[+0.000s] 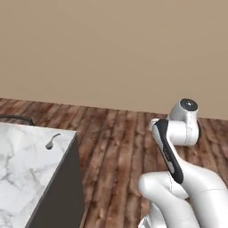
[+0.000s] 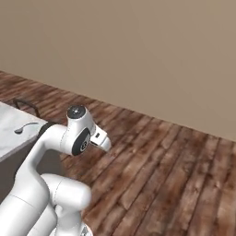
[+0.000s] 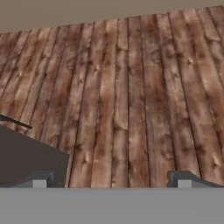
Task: Pick up the metallic utensils from the counter and place them in the open drawer. Make sure not to pick up any wooden utensils.
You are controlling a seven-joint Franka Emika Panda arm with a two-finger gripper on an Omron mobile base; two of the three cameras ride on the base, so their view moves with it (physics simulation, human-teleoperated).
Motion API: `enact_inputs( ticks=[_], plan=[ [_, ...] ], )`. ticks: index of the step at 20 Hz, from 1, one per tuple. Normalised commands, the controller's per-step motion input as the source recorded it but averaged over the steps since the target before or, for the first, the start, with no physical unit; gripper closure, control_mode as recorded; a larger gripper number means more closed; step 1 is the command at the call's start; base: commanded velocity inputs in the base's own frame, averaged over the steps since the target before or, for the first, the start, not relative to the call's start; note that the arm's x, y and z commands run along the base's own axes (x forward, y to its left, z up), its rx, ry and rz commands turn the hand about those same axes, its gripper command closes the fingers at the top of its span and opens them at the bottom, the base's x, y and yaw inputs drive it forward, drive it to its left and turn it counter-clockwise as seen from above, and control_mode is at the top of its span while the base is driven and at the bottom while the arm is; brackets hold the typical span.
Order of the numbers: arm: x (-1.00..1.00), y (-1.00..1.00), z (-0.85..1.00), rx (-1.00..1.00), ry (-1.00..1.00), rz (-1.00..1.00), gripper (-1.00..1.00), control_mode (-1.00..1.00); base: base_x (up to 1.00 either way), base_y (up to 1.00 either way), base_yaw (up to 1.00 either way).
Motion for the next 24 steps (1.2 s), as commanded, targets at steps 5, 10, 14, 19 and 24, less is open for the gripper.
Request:
enact_inputs(
  ticks=[5,10,14,19,24],
  plan=[
    [0.00,0.00,0.00,0.00,0.00,0.00,-1.00,1.00,1.00,-0.50,0.40],
    [0.00,0.00,0.00,0.00,0.00,0.00,-1.00,1.00,1.00,-0.46,0.43],
    [0.00,0.00,0.00,0.00,0.00,0.00,-1.00,1.00,1.00,-0.61,0.52],
    [0.00,0.00,0.00,0.00,0.00,0.00,-1.00,1.00,1.00,-0.46,0.57],
    [0.00,0.00,0.00,0.00,0.00,0.00,-1.00,1.00,0.97,-0.44,0.67]
  ],
)
